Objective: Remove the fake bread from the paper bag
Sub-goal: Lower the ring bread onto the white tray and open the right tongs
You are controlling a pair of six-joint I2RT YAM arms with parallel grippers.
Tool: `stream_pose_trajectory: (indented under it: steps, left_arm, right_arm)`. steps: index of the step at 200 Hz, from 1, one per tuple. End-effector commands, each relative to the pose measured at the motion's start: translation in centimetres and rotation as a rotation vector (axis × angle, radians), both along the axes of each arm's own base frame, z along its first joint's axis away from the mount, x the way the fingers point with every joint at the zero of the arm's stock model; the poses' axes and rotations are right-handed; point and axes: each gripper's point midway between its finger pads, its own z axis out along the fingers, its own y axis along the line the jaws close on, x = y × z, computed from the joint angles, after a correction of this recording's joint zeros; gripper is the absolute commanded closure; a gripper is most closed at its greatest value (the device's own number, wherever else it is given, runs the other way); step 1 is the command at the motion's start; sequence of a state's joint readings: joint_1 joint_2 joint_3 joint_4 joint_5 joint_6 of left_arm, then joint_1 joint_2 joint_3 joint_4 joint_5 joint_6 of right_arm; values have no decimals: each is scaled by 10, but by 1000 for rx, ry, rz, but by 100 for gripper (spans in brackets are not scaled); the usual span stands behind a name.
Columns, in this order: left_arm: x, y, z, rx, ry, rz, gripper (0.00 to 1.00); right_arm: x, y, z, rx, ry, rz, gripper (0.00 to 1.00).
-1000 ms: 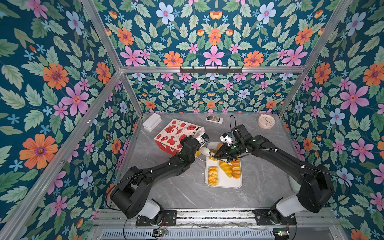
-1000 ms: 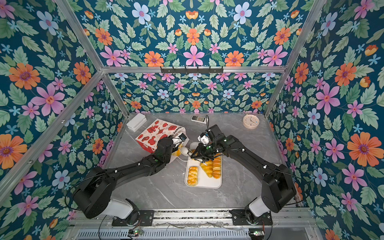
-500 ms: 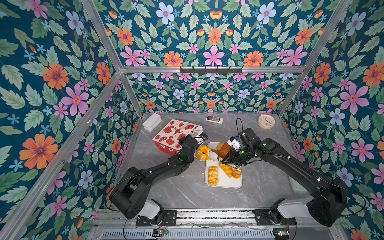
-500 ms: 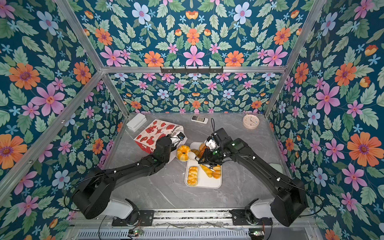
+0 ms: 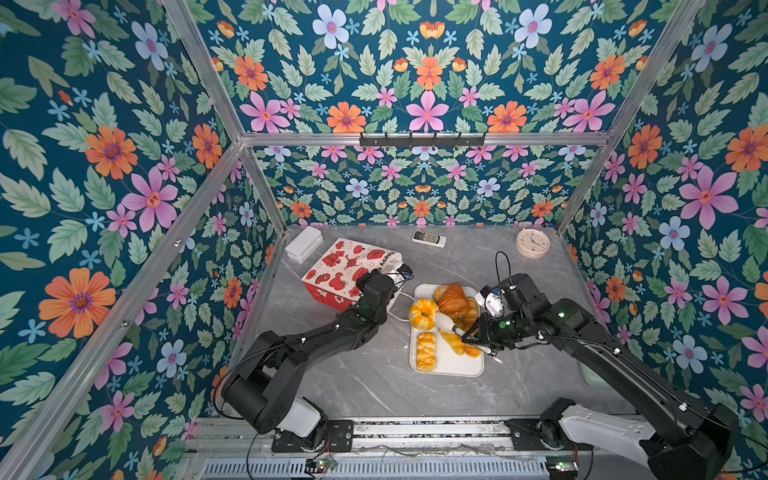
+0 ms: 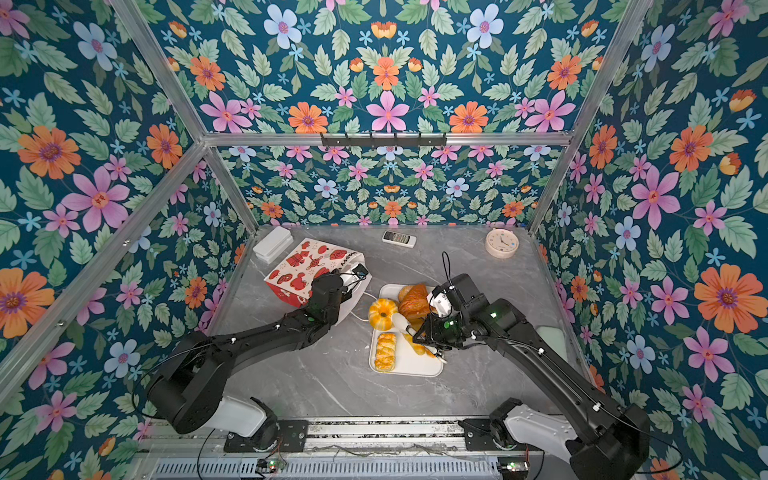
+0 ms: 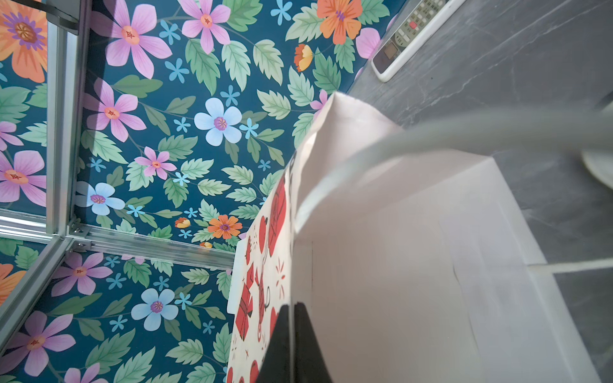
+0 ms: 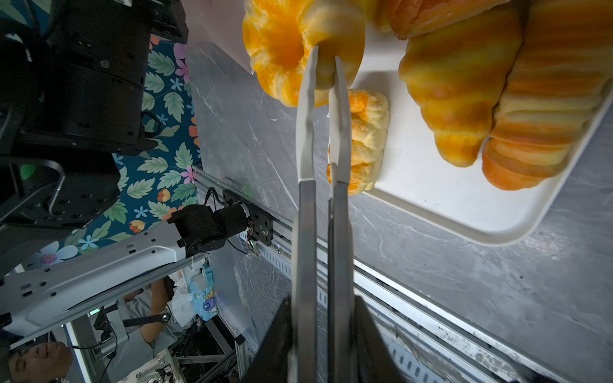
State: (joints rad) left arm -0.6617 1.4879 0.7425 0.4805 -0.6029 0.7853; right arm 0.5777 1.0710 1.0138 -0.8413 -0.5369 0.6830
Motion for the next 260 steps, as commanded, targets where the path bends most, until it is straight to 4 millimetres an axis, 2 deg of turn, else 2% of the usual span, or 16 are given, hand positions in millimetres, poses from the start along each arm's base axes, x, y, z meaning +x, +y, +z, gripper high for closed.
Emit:
stream_pose_trajectory:
  steps: [1, 77, 144, 194, 220, 260]
  left_arm:
    - [4, 0, 10, -35, -36, 13, 100]
    - [6, 6, 16, -54, -51, 37, 100]
    - [6, 5, 18, -77, -55, 37, 100]
    - [5, 5, 17, -87, -52, 34, 100]
    - [4, 5, 19, -91, -56, 32, 100]
    - [4, 5, 22, -93, -60, 32, 100]
  right_arm:
    - [-8, -10, -5, -28, 13, -26, 100]
    - [-51, -51, -23, -117, 78, -104, 100]
    - [-63, -53, -37, -108, 114, -115, 100]
    - [-73, -56, -55, -192, 157, -77, 100]
    - [-80, -62, -60, -247, 172, -64, 91]
    - [-78, -60, -50, -211, 147, -71, 73]
